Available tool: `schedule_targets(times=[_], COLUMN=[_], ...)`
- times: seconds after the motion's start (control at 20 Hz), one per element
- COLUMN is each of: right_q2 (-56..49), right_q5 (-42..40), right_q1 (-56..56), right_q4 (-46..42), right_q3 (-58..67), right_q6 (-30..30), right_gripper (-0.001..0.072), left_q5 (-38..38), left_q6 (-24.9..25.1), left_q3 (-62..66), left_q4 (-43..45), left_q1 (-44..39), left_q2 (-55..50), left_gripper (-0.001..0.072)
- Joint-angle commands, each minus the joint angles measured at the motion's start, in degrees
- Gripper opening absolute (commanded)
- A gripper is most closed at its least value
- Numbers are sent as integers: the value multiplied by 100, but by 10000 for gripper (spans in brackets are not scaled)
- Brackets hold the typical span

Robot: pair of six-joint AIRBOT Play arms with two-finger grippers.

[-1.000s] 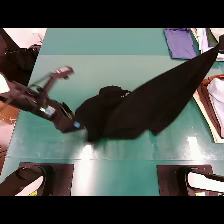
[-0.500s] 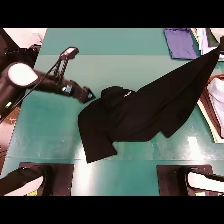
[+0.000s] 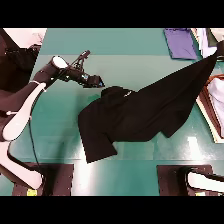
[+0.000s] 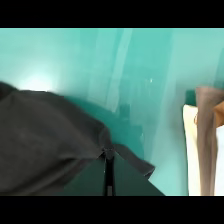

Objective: Fold the shirts.

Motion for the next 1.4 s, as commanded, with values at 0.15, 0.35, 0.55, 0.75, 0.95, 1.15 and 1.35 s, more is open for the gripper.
schedule_targets(times=[0.15, 0.35, 0.55, 0.75, 0.95, 1.15, 1.35], right_q2=[4, 4, 7, 33, 190, 522, 1467], right_q5=[-192, -328, -315, -326, -448, -859, -1563], right_q1=[33, 221, 258, 258, 164, 164, 164], right_q4=[9, 2, 4, 2, -11, 9, -9], right_q3=[-566, -564, -564, -557, -33, 841, 404], right_q6=[7, 7, 7, 4, 2, 2, 2], right_gripper=[18, 18, 18, 18, 18, 18, 18], left_q5=[-9, 210, 387, 186, 13, 13, 28], left_q6=[313, 306, 208, 96, -59, -35, -37], left_q3=[284, 284, 289, 664, 1517, 2201, 2382], left_q4=[-199, 28, 42, 138, 1025, 1467, 1550], left_q1=[-85, -420, -428, -339, 74, 457, 481], left_q2=[-562, -627, -625, -546, 496, 2170, 3836], left_gripper=[614, 613, 185, 29, 29, 30, 30])
